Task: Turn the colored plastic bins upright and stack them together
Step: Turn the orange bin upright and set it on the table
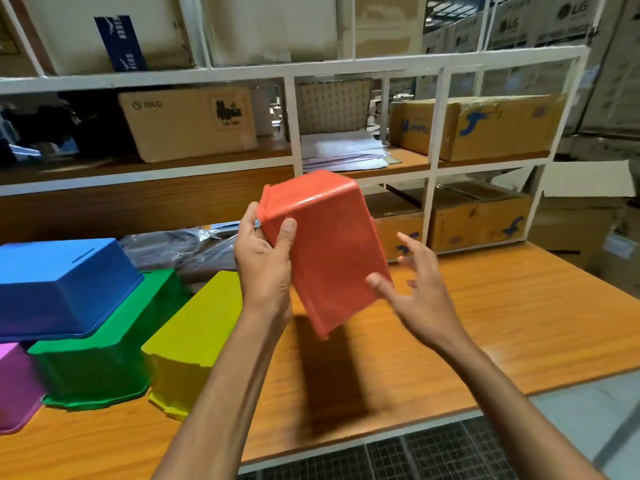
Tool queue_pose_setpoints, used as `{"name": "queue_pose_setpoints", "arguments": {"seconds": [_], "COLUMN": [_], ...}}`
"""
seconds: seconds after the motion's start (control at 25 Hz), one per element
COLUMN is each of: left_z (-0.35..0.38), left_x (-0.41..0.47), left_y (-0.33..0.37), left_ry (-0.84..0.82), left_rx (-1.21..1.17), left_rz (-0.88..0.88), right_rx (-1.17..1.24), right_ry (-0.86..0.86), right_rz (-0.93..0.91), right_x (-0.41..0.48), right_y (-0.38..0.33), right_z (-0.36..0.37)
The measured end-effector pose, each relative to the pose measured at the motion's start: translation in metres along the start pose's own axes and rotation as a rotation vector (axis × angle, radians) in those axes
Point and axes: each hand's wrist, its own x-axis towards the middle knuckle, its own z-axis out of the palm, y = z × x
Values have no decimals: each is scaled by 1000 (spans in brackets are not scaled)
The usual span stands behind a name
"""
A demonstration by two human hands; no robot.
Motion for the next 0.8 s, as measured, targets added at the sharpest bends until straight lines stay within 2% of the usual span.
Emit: {"name": "queue_pose_setpoints", "arguments": {"seconds": [0.12, 0.2, 0.32, 0.4, 0.52, 0.64, 0.72, 0.8], "left_z": [0, -1, -1, 4, 2, -8, -13, -18], "left_x": [-17, -31, -48, -61, -78, -85, -88, -90], "left_y": [-11, -21, -37, -45, -49, -58, -66, -68], "left_ry": [-122, -230, -408, -510, -701, -855, -847, -834], "left_rx": [136, 207, 365, 476, 520, 681, 833, 825], "left_rz": [-4, -35, 4, 56, 149, 273, 351, 329], "right_rx": [104, 99, 77, 55, 127, -36, -129, -165], "right_ry": [176, 197, 61, -64, -227, -261, -252, -195], "right_rz": [83, 75, 56, 91, 185, 293, 343, 311], "right_x": [25, 45, 72, 87, 93, 93, 91, 88], "right_y": [8, 2, -14, -20, -28, -26, -24, -21], "right_z": [-30, -42, -41, -30, -11, 2, 11, 19]}}
